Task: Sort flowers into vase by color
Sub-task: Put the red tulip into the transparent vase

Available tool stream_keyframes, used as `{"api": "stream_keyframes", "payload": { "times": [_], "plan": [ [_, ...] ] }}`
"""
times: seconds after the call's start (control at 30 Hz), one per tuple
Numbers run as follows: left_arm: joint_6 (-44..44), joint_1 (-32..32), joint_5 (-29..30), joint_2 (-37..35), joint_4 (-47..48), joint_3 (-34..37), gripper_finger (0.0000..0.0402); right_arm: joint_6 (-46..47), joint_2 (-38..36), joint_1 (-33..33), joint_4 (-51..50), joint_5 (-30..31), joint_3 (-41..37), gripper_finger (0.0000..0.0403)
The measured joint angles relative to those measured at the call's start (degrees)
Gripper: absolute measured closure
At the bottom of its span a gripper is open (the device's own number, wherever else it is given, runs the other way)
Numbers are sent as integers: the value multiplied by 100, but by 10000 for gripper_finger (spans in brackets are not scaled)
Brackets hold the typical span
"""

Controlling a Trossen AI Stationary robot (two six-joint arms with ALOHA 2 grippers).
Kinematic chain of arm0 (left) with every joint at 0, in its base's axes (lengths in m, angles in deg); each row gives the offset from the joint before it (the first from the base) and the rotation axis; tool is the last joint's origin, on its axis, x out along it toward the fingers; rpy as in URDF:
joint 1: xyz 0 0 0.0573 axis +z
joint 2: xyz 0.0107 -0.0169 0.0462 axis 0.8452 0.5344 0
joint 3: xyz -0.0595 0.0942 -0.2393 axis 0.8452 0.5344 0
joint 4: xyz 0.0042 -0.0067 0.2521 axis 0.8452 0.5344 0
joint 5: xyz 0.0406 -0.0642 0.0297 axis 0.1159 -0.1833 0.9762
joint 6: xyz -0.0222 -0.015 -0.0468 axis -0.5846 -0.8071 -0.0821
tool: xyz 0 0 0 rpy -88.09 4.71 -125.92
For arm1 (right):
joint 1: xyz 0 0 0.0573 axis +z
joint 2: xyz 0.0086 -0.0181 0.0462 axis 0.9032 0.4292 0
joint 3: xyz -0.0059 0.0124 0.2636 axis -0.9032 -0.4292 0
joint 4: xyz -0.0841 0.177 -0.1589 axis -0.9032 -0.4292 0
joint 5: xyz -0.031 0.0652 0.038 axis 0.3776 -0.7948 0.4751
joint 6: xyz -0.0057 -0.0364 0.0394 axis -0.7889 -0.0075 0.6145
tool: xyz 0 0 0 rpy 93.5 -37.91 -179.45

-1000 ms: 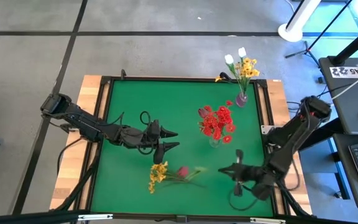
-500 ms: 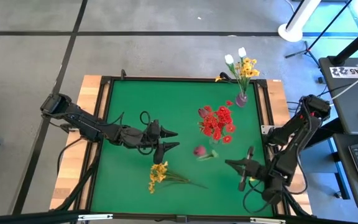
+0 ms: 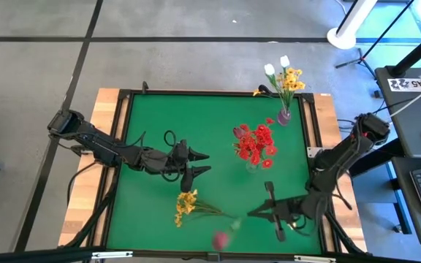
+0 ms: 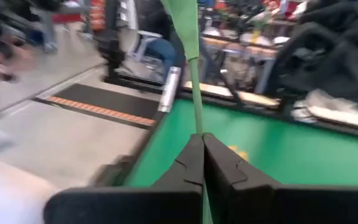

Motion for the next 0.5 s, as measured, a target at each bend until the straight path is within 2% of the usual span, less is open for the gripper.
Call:
{"api": "stream_keyframes", "payload": {
  "times": [0.13, 0.27, 0.37, 0.5],
  "plan": [
    [-5, -61, 2, 0, 11, 0, 198, -657, -143, -330, 125, -109, -1, 403],
    [-11, -111, 1, 0, 17, 0, 198, -1282, -651, -394, 192, -200, -61, 403],
    [-18, -115, 2, 0, 29, 0, 198, -1562, -1246, -394, 655, -406, -509, 403],
    [-18, -115, 3, 0, 42, 0, 198, -1701, -2045, -392, 1680, -394, -1529, 403]
  ]
}}
